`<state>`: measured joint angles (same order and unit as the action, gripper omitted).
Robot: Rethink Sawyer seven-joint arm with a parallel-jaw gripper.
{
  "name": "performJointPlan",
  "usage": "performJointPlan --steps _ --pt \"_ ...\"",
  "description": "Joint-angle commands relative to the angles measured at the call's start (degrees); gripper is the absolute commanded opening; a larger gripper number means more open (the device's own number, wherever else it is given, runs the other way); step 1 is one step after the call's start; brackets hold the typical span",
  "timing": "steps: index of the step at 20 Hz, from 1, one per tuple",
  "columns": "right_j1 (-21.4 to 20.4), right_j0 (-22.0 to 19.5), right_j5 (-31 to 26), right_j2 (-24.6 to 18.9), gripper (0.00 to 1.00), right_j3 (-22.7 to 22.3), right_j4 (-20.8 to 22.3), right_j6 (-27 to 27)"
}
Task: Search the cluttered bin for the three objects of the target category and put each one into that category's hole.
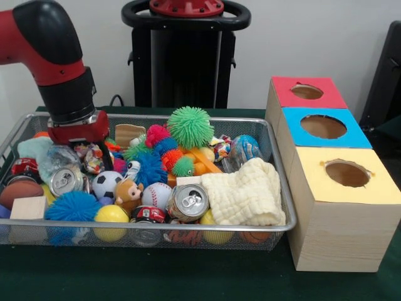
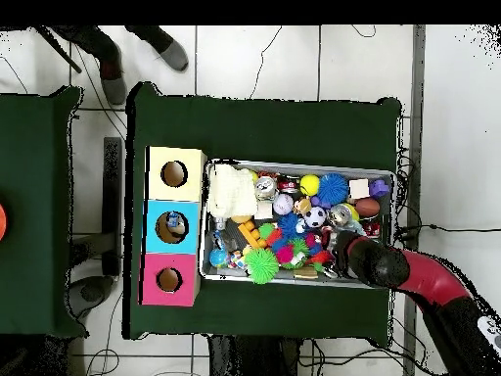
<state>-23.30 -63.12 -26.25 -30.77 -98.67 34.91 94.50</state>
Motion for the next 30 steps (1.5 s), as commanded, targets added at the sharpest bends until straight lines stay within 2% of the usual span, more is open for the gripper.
performJointPlan --steps 1,5,11,16,21,26,28,30 --pt "-0.3 -0.5 -0.5 -2.7 1.00 5.5 1.5 -5.2" --pt "-1.5 -0.9 1.6 -2.1 1.00 3.0 2.4 -3.9" --pt "-3.0 -2.5 1.4 -2.8 1.00 0.6 2.1 -4.7" --pt "-4.9 -1.7 3.4 -1.5 1.00 -1.7 2.6 -1.6" --pt "-13.1 1.5 6.8 0.6 1.00 -10.0 1.7 5.4" --pt "-22.8 3.8 10.1 0.4 1.00 -21.6 -1.8 10.6" --pt "-24.8 3.7 10.8 0.1 1.00 -25.3 -2.2 10.1" --pt "-24.3 4.4 11.9 1.7 1.00 -26.1 -1.0 9.5"
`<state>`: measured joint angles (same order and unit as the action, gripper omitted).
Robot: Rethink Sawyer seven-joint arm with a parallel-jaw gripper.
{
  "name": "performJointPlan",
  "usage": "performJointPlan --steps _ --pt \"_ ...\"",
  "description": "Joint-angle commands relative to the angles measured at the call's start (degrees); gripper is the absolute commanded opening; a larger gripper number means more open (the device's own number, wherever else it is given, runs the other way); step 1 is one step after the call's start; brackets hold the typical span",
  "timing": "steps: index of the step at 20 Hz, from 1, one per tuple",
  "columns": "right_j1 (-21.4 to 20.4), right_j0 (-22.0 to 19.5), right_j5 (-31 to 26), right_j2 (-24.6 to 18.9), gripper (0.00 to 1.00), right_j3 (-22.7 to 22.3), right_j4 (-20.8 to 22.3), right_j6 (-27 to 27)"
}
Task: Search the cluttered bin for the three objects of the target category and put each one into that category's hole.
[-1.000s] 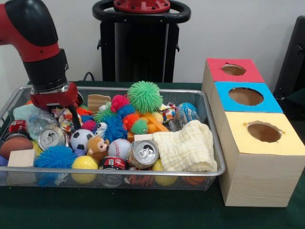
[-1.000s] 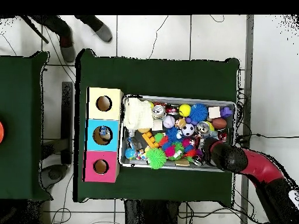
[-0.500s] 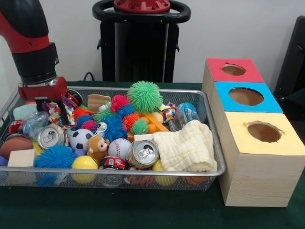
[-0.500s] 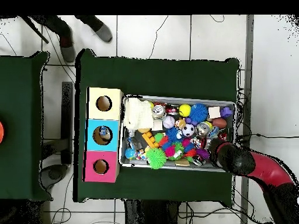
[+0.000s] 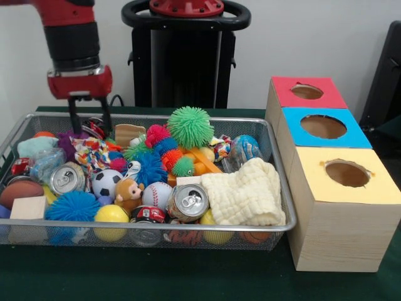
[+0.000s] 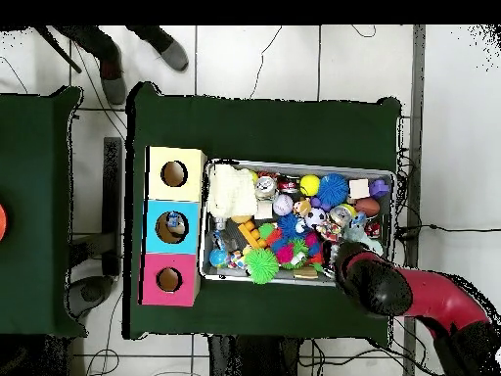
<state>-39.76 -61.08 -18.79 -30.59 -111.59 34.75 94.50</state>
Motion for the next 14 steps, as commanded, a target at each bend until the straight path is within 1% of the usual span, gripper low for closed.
performJointPlan --steps 1,3,6,9,14 --pt "-6.2 2.7 5.5 2.6 1.00 -12.1 0.4 9.0" --pt "-2.0 2.7 6.6 3.4 1.00 -8.4 2.1 7.0" --pt "3.3 3.1 5.6 3.5 1.00 -2.0 2.6 3.9" --pt "4.7 2.7 3.1 1.9 1.00 2.0 1.5 1.4" --pt "6.9 0.3 -2.3 -1.3 1.00 6.2 -0.1 -3.6"
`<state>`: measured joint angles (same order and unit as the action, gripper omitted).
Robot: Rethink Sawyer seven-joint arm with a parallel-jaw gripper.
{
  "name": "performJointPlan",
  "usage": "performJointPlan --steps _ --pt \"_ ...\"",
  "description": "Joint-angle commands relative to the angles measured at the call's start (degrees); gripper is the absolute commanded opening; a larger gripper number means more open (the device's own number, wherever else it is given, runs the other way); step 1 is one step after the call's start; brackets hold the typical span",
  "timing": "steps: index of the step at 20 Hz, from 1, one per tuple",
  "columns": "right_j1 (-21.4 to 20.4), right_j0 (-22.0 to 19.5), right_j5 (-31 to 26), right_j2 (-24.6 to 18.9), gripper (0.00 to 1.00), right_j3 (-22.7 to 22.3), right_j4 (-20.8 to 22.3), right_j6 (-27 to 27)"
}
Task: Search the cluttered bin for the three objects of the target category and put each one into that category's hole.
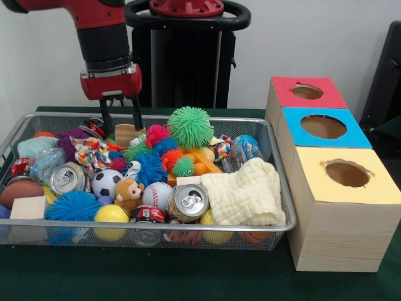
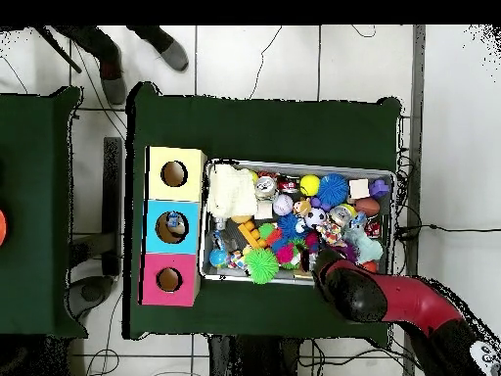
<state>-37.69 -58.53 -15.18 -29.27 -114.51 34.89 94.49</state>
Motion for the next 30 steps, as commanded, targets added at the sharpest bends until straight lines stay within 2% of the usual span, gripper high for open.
performJointPlan --steps 1,5,8,12,20,24,30 --pt "5.1 -3.1 -7.2 -3.7 1.00 9.6 -0.6 -5.0" --pt "4.0 -6.3 -13.2 -7.2 1.00 10.8 -2.4 -10.2" --pt "2.5 -8.3 -16.6 -9.7 1.00 11.1 -3.4 -12.0" --pt "1.8 -9.1 -18.4 -11.2 1.00 12.0 -3.2 -11.2" --pt "1.9 -8.2 -21.3 -12.2 1.00 15.0 -2.4 -9.8" --pt "4.1 -6.4 -23.5 -12.0 1.00 19.4 -2.1 -10.1" --pt "8.3 -5.1 -28.7 -12.8 1.00 27.1 -2.8 -14.2"
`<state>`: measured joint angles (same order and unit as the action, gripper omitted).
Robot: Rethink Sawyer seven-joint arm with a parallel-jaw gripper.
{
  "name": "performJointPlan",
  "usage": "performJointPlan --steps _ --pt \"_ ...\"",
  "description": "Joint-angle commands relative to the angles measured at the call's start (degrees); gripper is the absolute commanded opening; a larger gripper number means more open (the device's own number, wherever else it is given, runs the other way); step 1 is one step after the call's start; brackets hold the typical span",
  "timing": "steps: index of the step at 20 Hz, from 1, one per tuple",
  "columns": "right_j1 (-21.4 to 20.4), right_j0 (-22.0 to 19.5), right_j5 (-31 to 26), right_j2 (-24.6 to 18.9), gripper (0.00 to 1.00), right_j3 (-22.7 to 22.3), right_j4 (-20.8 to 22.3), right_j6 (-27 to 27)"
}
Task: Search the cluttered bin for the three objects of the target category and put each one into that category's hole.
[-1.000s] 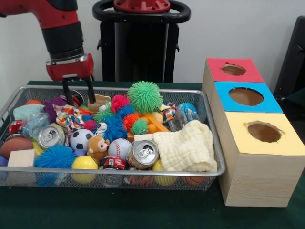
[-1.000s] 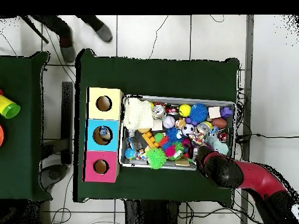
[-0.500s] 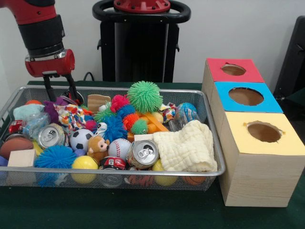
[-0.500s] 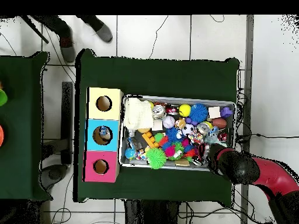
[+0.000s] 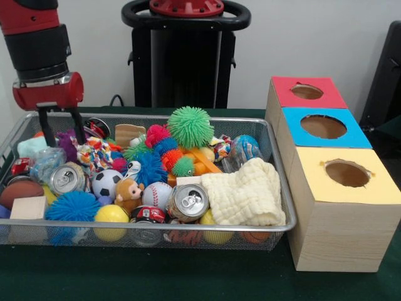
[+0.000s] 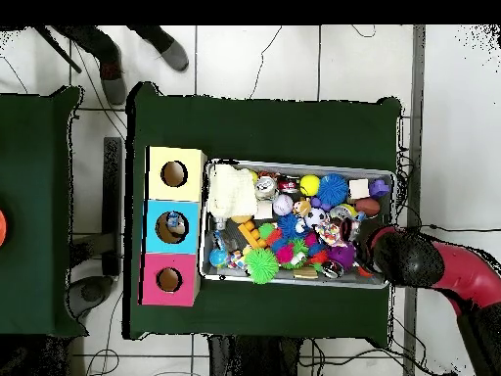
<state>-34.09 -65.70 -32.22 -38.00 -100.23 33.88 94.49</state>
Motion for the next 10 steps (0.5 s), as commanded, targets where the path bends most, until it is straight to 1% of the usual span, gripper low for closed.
performJointPlan --steps 1,5,6,10 --pt "5.4 2.3 -12.5 -4.1 1.00 14.0 -1.7 -14.9" --pt "6.1 2.6 -14.0 -4.5 1.00 15.7 -1.5 -15.6" --pt "6.7 3.0 -14.4 -4.6 1.00 16.8 -1.4 -15.7" --pt "6.2 2.3 -13.8 -5.0 1.00 15.9 -0.6 -14.8"
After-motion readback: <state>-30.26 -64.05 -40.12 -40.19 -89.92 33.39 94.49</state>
